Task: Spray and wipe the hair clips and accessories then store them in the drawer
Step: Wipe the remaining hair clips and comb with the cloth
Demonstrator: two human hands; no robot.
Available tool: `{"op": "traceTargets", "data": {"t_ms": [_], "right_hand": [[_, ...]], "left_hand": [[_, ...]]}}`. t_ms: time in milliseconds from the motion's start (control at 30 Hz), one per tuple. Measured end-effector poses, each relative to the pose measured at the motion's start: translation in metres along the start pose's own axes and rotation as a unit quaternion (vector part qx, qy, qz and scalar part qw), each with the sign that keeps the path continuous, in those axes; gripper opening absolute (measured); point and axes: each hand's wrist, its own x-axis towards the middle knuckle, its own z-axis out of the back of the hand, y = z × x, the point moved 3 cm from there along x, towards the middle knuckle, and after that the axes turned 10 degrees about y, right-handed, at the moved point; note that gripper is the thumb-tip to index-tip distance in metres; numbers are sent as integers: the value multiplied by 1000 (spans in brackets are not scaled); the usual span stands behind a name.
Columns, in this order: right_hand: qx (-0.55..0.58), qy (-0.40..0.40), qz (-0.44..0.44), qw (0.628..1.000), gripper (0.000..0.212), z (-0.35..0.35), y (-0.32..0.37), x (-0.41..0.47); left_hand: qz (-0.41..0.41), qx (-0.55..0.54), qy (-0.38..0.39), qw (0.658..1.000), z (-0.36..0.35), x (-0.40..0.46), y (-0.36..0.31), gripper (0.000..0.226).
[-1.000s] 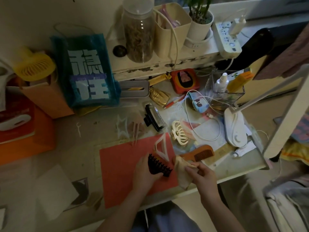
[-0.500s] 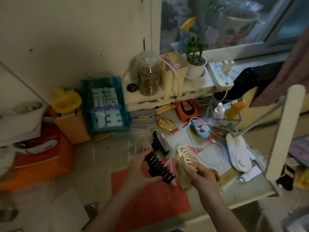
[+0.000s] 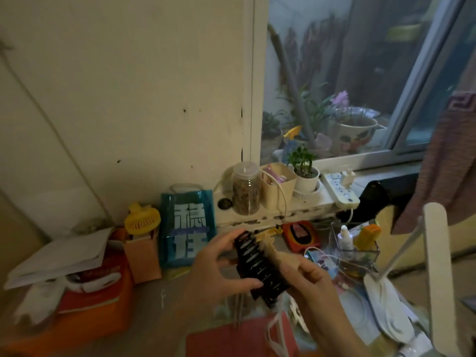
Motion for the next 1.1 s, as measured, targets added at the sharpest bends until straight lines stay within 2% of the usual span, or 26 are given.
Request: {"op": "traceTargets", "data": {"t_ms": [67, 133, 333, 433, 467, 500, 567, 667, 733, 833, 900, 933, 1000, 1100], "right_hand": [[49, 13, -12, 999, 47, -8, 10, 0], [76, 24, -31, 996, 44, -13, 15, 1], [98, 50, 10, 994, 5, -27, 32, -4], [90, 53, 29, 994, 56, -30, 32, 0], [81, 46, 31, 995, 62, -31, 33, 0], [76, 51, 32, 995, 56, -32, 34, 0], [78, 73, 32, 994, 32, -37, 39, -5], [63, 95, 29, 993, 30, -41, 43, -8], [56, 99, 30, 993, 45, -43, 44, -8], [62, 52, 19, 997, 89, -42, 36, -5], [65, 23, 25, 997, 98, -42, 32, -3], [65, 11, 29, 997, 98, -43, 33, -3], [66, -10, 44, 997, 91, -44, 34, -4], [57, -17, 51, 997, 71, -47, 37, -7]], "left_hand": [[-21, 0, 3, 1000, 11, 0, -13, 84], [-40, 11, 12, 999, 19, -1, -25, 86], [-97, 74, 9, 992, 33, -4, -51, 91], [-118, 71, 2, 991, 37, -4, -58, 92], [-119, 66, 4, 991, 37, -4, -59, 93], [-121, 62, 6, 991, 37, -5, -60, 93], [-125, 55, 13, 991, 37, -5, -63, 93], [-115, 32, 29, 992, 38, -6, -66, 93], [-99, -6, 40, 994, 38, -7, -65, 96], [-60, -78, 18, 995, 39, -8, -60, 100], [-20, -105, -8, 994, 36, -11, -60, 89], [-5, -106, -23, 994, 35, -13, -61, 75], [8, -122, -41, 992, 32, -19, -64, 45], [37, -178, -58, 982, 31, -24, -63, 29]]}}
